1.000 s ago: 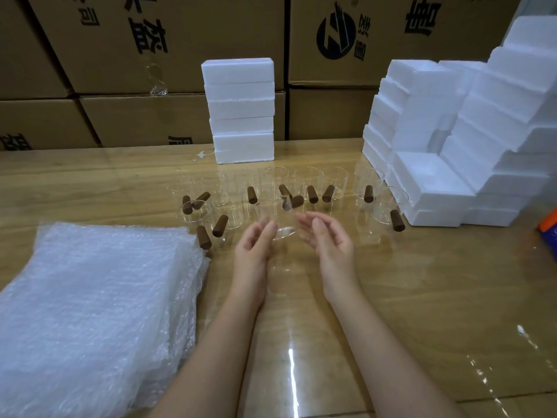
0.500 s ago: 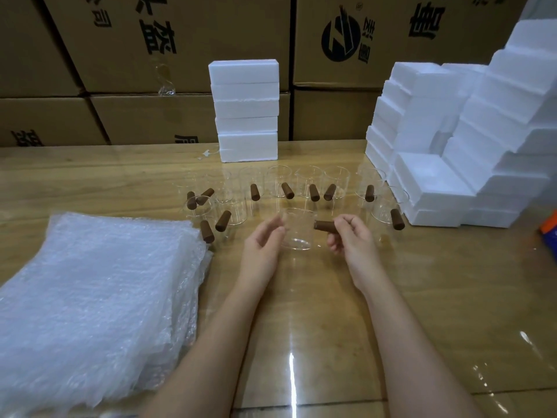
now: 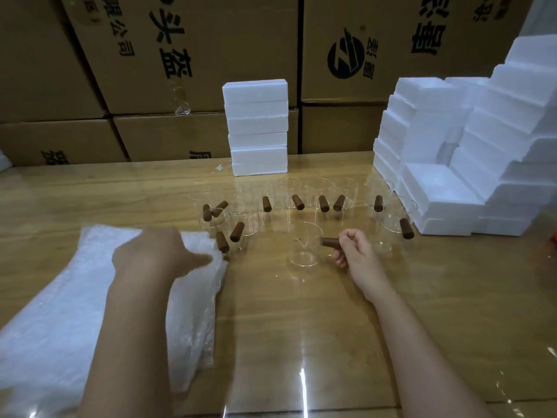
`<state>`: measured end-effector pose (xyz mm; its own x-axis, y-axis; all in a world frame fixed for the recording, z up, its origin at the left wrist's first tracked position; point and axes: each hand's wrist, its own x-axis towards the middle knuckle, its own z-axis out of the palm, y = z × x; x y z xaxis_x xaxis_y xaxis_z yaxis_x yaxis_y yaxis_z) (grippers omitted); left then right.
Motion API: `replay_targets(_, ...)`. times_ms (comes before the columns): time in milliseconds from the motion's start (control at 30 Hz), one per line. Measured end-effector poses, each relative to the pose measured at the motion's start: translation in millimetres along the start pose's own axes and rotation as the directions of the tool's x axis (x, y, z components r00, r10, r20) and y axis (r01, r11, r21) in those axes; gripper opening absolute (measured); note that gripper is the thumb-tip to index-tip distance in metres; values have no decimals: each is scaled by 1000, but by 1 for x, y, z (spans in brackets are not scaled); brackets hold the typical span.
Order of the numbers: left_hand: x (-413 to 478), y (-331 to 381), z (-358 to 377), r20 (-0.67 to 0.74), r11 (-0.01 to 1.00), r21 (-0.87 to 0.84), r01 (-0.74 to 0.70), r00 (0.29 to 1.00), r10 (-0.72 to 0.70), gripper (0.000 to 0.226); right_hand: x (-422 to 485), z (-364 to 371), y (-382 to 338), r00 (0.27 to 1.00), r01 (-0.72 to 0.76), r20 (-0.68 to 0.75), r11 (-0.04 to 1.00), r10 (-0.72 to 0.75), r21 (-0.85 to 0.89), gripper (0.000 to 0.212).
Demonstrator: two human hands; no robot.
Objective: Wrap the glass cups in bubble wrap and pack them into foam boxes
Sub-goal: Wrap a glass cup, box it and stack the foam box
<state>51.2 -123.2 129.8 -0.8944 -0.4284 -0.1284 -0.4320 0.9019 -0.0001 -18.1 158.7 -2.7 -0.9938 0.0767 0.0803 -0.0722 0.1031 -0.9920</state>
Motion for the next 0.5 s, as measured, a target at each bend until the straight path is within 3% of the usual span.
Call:
replay_targets(33,0,-4,3,80,999,47,-15,997,11,60,0,0,0,1000,-7,0,1000,7,-10,12)
replay_targets(100,0,-11,8,96,997,67,-49,995,42,61,-1,0,0,1000,-14,8,999,15,-49,12)
replay_targets(300,-7,-26,-2,44,965,-233,-117,990,131,27,-6,5,2,997,25,-68,969,-43,-246,14)
replay_targets(400,-11,-31,-7,-45,954,-271,-126,992,119,5,-8,6,4,991,50,-88,883,-103,-467,15)
replay_targets(500,-20,-33,-19,-232,979,-169,-114,970,73,18,-10,7,3,986,33,-121,848,-114,-529,17)
